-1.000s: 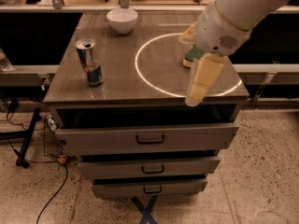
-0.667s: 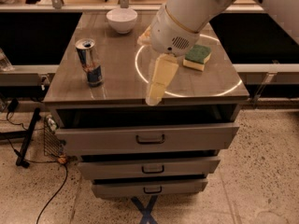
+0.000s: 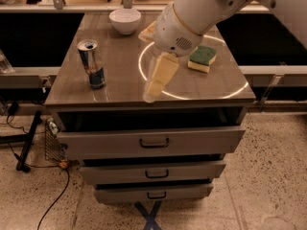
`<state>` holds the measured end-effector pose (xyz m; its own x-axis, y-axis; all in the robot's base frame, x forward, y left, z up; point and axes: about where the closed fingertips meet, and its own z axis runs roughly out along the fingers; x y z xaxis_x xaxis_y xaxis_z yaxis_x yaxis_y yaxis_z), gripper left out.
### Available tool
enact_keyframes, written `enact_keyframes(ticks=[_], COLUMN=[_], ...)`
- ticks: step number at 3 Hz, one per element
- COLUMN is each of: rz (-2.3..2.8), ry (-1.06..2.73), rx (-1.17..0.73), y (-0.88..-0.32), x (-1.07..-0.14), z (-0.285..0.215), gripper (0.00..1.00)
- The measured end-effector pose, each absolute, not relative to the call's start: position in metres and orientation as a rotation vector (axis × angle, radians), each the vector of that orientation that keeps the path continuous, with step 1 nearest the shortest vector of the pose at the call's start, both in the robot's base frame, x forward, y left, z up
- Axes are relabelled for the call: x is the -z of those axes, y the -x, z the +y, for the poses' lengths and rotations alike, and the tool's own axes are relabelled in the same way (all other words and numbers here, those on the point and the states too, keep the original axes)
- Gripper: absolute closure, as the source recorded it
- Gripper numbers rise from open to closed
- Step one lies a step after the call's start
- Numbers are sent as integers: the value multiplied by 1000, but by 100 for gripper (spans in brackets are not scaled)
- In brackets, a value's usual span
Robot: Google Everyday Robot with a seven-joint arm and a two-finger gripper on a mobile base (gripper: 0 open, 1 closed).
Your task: Place redbull can into white bowl
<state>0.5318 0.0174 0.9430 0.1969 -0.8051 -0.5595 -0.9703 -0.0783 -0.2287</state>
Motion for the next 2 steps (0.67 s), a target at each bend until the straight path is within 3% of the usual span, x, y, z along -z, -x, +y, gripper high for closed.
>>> enact_keyframes(ticks=[2], rz=[1529], ry=[1770], rx=[-539], y=[-593], x=[-932], z=[64], gripper=[0])
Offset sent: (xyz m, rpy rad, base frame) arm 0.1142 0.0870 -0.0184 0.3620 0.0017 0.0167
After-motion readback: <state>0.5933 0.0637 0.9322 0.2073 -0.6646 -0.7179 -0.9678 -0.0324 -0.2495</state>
